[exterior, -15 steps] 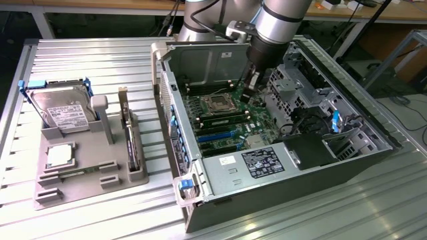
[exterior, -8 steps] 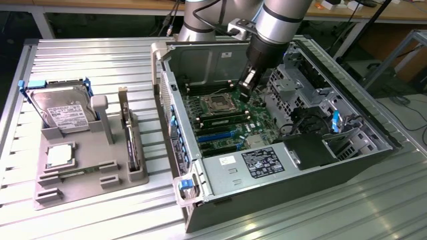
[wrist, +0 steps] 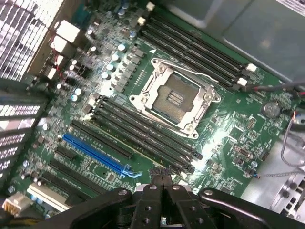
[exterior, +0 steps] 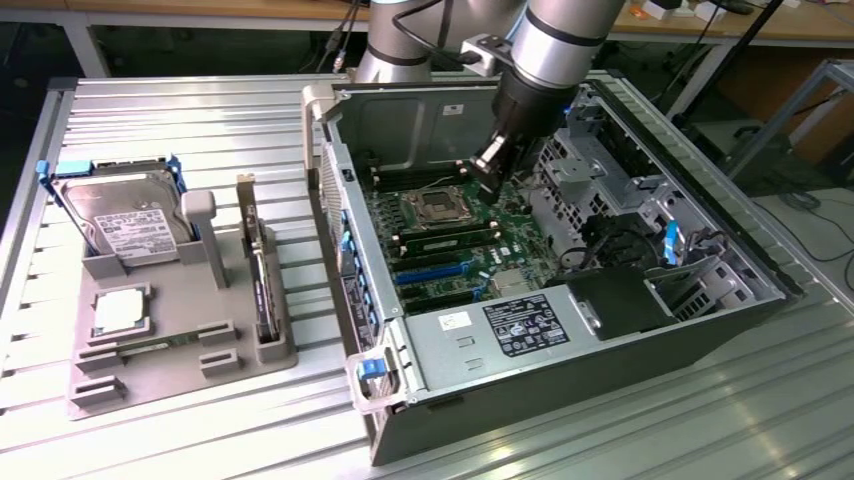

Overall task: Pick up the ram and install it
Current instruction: 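Press down the ram until it locks into place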

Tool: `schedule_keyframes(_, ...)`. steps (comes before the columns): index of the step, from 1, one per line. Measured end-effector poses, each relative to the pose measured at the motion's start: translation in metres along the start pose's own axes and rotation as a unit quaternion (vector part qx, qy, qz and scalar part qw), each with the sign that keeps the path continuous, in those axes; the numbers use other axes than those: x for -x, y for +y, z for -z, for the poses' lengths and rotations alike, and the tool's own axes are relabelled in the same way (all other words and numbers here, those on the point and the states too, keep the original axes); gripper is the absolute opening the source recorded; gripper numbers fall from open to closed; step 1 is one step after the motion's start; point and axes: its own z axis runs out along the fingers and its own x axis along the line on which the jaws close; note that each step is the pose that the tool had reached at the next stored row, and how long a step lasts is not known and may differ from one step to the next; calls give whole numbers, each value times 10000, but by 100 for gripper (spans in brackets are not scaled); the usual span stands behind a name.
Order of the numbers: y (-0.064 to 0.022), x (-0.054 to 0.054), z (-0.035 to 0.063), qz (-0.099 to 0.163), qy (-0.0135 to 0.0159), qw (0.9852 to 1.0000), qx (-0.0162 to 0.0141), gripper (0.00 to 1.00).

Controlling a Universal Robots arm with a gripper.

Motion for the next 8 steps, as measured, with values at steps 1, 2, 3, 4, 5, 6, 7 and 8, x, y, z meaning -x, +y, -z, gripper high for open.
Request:
schedule_keyframes(1, 0, 0, -1, -161, -3, 9999, 4, 11)
schedule_keyframes(2, 0, 0, -1, -243, -4, 9997, 5, 11)
schedule_keyframes(3, 0, 0, -1, -318, -6, 9995, 7, 11)
schedule_keyframes(4, 0, 0, -2, -432, -8, 9991, 10, 11)
schedule_keyframes(5, 0, 0, -2, -555, -10, 9985, 12, 11)
schedule_keyframes(6, 0, 0, -3, -622, -11, 9981, 14, 11)
schedule_keyframes(7, 0, 0, -3, -696, -13, 9976, 16, 11)
schedule_keyframes(8, 0, 0, -3, -789, -14, 9969, 18, 11)
